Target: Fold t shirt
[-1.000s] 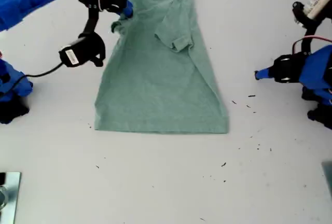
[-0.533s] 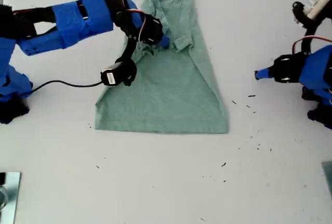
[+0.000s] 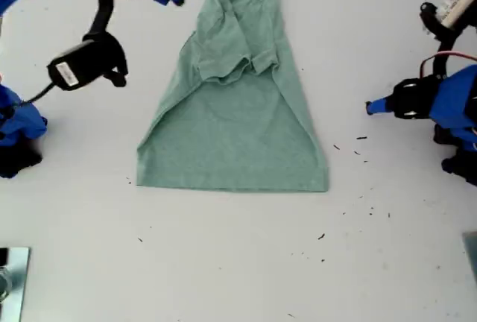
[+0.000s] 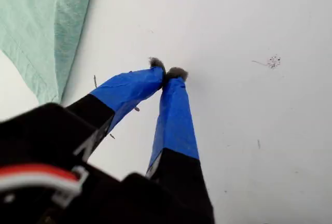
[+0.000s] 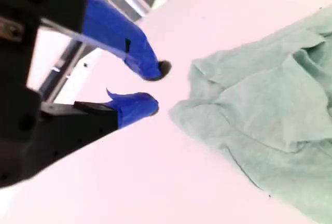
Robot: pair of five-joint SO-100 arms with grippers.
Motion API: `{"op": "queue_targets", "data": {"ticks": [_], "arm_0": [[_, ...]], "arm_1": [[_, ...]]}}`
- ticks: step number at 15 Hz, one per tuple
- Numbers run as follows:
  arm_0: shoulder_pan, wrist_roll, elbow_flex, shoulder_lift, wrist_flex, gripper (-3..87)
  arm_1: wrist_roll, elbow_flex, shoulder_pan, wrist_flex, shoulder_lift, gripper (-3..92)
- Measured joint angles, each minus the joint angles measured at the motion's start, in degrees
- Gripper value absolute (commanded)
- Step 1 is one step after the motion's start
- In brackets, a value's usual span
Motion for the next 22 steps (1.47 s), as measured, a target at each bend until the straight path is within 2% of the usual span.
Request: {"op": "queue_targets", "data": {"ticks": [1,3,4,5,6,8,10,12,15,17,18,22], "arm_0": [[0.8,-1.1,16.3,11.0,-7.3,-0.2],[6.9,-9.1,50.1,31.0,-20.5,-0.2],[12.0,-14.5,64.4,39.6,-24.3,-0.2],[15.1,-20.7,77.3,49.3,-25.6,-0.2],[17.9,-26.0,88.7,60.9,-24.3,-0.2],[22.7,-29.7,96.9,83.5,-18.3,-0.2],[22.5,-30.1,98.8,89.3,-17.9,-0.2],[22.7,-30.1,99.1,89.6,-17.9,-0.2],[22.8,-30.3,99.3,90.3,-17.9,-0.2],[22.8,-30.3,99.3,90.8,-17.8,-0.2],[22.8,-30.3,99.5,91.1,-17.4,-0.2],[22.8,-30.3,99.5,91.8,-17.4,-0.2]], "arm_1": [[0.0,0.0,0.0,0.0,0.0,2.3],[0.0,0.0,0.0,0.0,0.1,2.3],[0.0,0.1,0.0,0.0,0.1,2.3],[0.0,0.1,0.0,0.0,0.1,2.3],[0.0,0.1,0.0,0.0,0.1,2.3],[0.0,0.1,0.0,0.0,0.1,2.3],[0.7,0.0,-2.3,-0.3,-0.8,2.3],[4.5,-4.7,-9.8,0.1,-8.1,2.3],[6.5,-37.2,-17.4,9.7,-36.4,2.2],[6.4,-58.5,-21.9,12.0,-57.3,2.5],[6.2,-64.5,-23.6,12.0,-64.2,21.0],[5.2,-68.1,-25.8,11.5,-72.2,37.3]]}}
